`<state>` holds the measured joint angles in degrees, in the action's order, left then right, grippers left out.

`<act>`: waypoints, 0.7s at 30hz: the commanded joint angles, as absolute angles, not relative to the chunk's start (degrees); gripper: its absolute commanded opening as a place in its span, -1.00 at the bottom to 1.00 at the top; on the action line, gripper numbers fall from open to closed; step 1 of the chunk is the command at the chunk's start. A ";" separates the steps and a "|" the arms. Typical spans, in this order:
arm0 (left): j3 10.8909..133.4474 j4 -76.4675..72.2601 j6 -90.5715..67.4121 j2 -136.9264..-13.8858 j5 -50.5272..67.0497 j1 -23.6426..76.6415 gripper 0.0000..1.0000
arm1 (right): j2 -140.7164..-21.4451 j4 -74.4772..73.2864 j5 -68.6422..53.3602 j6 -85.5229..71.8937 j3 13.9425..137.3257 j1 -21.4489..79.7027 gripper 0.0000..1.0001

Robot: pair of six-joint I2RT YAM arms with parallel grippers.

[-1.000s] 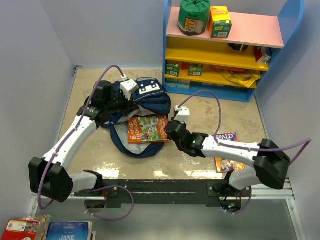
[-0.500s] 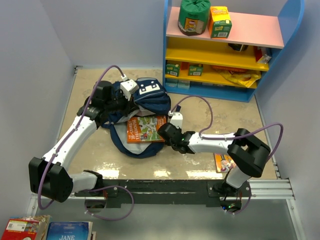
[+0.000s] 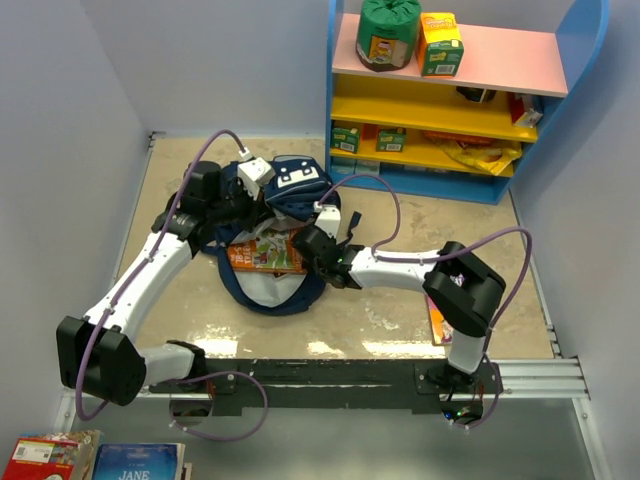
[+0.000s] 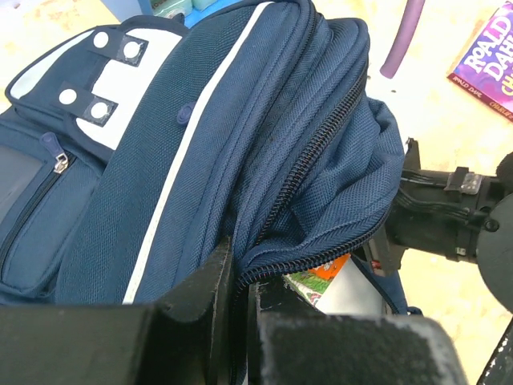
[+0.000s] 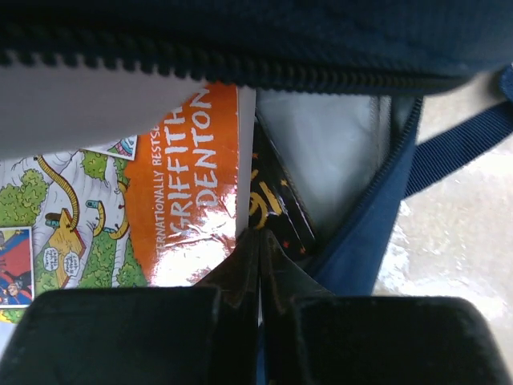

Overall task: Pack the student bag
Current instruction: Place the book in the student bag.

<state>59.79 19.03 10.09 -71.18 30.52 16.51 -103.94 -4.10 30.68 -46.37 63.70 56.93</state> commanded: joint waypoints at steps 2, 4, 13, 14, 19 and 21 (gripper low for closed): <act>60.56 14.06 10.02 -69.43 33.49 17.32 -1.00 | -102.85 2.81 27.51 -42.63 65.05 57.83 -1.00; 60.29 13.80 9.85 -69.61 33.66 17.40 -1.00 | -101.52 5.26 26.11 -41.49 62.67 57.13 -1.00; 60.12 14.24 10.55 -69.17 33.13 17.31 -1.00 | -89.05 -13.43 38.92 -47.28 60.03 53.19 0.53; 60.03 14.33 10.46 -69.17 33.05 17.31 -1.00 | -87.82 -18.06 39.98 -49.20 59.94 52.30 0.57; 59.77 13.89 10.20 -69.08 33.40 17.32 -1.00 | -89.55 -37.85 40.25 -54.32 65.91 40.20 0.82; 59.59 13.62 10.11 -69.08 33.66 17.32 -1.00 | -89.56 -42.53 39.99 -54.32 65.92 36.49 0.84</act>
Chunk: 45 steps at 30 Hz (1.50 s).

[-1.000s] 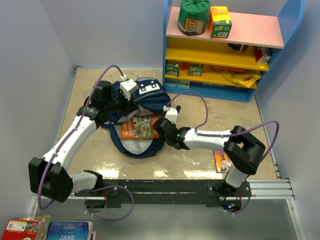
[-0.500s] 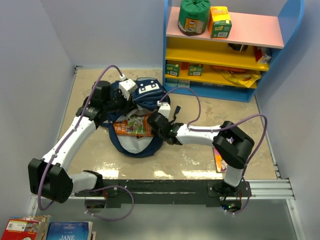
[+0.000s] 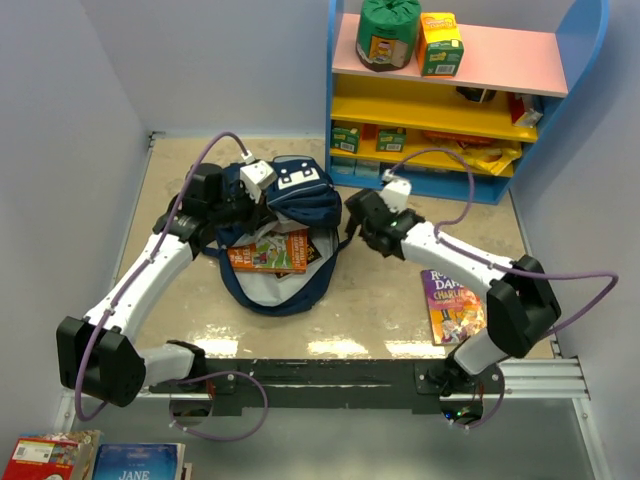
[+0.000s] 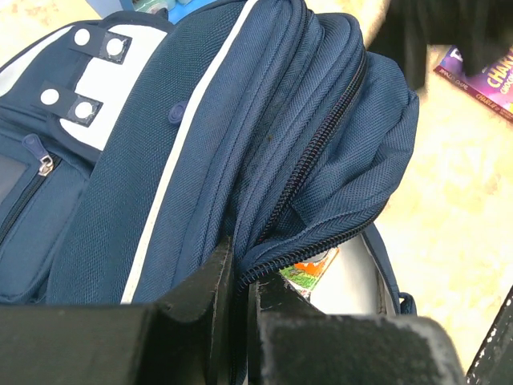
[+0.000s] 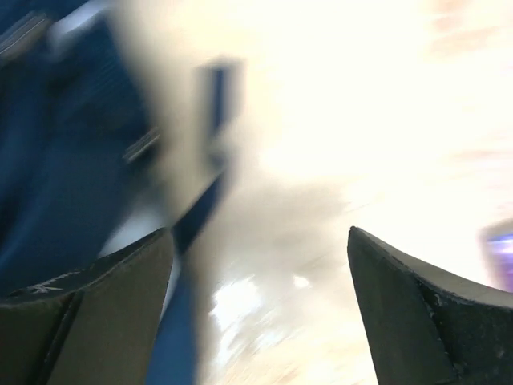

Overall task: Pack the student bag
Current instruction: Place the book in the student bag, then adjust the book at the center of the board.

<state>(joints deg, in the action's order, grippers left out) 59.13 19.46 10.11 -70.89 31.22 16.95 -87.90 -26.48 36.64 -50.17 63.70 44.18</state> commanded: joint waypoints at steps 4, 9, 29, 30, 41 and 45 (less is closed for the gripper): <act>59.06 13.54 10.46 -69.08 33.92 17.32 -1.00 | -82.38 -39.56 34.65 -50.90 60.39 22.55 0.84; 58.97 13.62 10.63 -69.17 34.89 17.40 -1.00 | -83.92 -39.11 29.10 -47.29 59.67 8.55 0.78; 59.85 13.97 16.96 -72.16 39.72 17.32 -1.00 | -97.83 -48.43 29.53 -51.06 65.04 2.46 0.72; 59.94 14.06 17.48 -72.33 39.81 17.31 -1.00 | -97.30 -48.60 29.27 -50.98 64.60 2.46 0.72; 59.59 14.68 18.72 -72.60 40.69 16.70 -1.00 | -97.81 -49.83 26.81 -54.05 59.59 14.83 0.54; 59.94 14.33 18.20 -72.33 40.69 16.35 -1.00 | -98.96 -48.26 25.32 -55.55 58.54 17.40 0.33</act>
